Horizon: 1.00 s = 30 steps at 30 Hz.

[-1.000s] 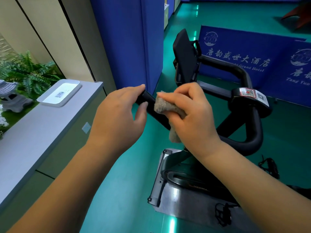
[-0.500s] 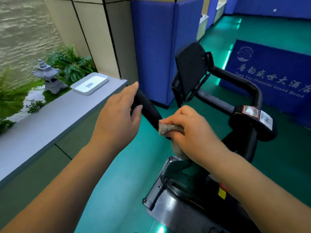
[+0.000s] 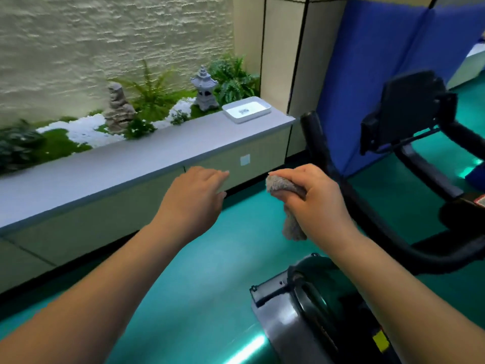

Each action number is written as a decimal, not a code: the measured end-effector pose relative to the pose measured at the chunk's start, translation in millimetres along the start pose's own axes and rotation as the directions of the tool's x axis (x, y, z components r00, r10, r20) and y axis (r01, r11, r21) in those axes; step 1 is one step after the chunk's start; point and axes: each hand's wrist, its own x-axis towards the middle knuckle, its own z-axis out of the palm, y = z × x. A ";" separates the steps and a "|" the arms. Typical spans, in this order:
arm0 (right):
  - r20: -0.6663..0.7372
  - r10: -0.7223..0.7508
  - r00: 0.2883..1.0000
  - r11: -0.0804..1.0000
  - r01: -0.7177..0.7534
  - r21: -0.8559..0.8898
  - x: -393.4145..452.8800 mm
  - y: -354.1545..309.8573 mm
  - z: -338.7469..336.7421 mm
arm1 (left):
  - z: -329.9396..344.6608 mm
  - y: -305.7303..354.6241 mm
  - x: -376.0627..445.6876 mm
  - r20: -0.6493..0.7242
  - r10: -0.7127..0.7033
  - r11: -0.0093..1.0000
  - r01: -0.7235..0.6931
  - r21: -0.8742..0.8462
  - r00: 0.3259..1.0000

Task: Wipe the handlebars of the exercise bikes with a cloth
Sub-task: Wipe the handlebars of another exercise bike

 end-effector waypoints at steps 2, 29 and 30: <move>0.069 0.018 0.997 1.000 -0.019 0.020 -4.7 -5.4 19.1 | 7.6 -18.2 -29.2 0.048 -0.060 0.998 0.058 0.037 0.997; 0.525 -0.142 0.839 0.989 0.147 0.033 -181.5 -112.9 202.8 | -13.7 -73.9 -415.1 0.166 -0.594 0.801 0.561 0.208 0.787; 0.538 -0.151 0.829 0.987 0.154 0.041 -185.1 -115.6 203.8 | -16.6 -68.7 -423.1 0.151 -0.610 0.789 0.580 0.202 0.778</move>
